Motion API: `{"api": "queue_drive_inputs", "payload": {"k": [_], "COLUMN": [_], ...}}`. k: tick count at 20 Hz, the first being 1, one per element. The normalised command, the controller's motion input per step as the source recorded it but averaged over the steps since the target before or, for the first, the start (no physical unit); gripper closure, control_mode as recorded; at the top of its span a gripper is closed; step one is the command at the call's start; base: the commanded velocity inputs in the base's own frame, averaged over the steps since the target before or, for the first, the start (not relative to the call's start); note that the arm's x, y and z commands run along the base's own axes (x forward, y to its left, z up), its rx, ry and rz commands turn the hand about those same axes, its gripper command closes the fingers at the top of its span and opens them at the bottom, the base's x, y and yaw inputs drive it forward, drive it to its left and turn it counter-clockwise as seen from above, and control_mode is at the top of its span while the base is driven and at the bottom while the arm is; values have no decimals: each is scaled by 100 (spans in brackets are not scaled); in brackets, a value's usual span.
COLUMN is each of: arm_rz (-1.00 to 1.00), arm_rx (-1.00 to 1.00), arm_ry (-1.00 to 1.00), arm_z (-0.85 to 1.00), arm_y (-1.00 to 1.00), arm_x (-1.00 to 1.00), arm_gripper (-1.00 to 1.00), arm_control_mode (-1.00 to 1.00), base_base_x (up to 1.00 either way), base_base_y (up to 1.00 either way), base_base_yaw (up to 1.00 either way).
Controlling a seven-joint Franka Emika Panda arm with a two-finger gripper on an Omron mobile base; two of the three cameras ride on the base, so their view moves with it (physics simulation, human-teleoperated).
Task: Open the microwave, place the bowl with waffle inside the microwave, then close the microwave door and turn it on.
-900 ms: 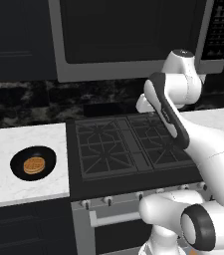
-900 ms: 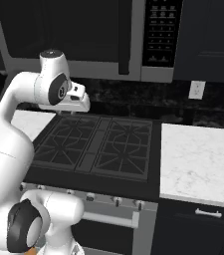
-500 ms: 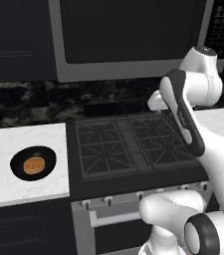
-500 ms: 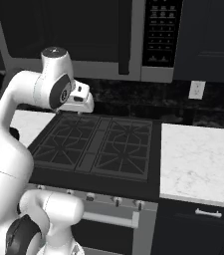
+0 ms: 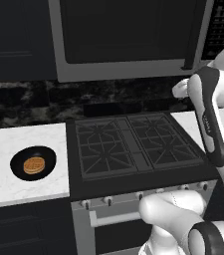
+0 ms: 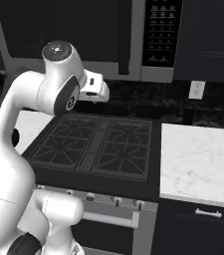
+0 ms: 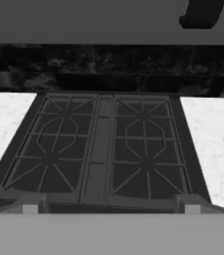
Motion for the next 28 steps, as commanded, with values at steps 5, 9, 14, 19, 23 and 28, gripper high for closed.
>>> {"api": "queue_drive_inputs", "payload": {"k": [5, 9, 14, 19, 23, 28], "arm_rz": [-15, -16, -7, -3, -1, 0], "arm_rx": [-6, 0, 0, 0, 0, 3], "arm_ry": [-38, -21, -2, 0, 0, 0], "arm_z": [60, 79, 61, 8, -1, -6], "arm_y": [-38, -4, -19, -35, -3, -3], "arm_x": [1, 14, 18, 23, 41, 54], "arm_gripper": [-100, -100, -100, -100, -100, -100], "arm_control_mode": [-100, -100, -100, -100, -100, -100], "base_base_x": [0, 0, 0, 0, 0, 0], "base_base_y": [0, 0, 0, 0, 0, 0], "base_base_yaw": [0, 0, 0, 0, 0, 0]}}
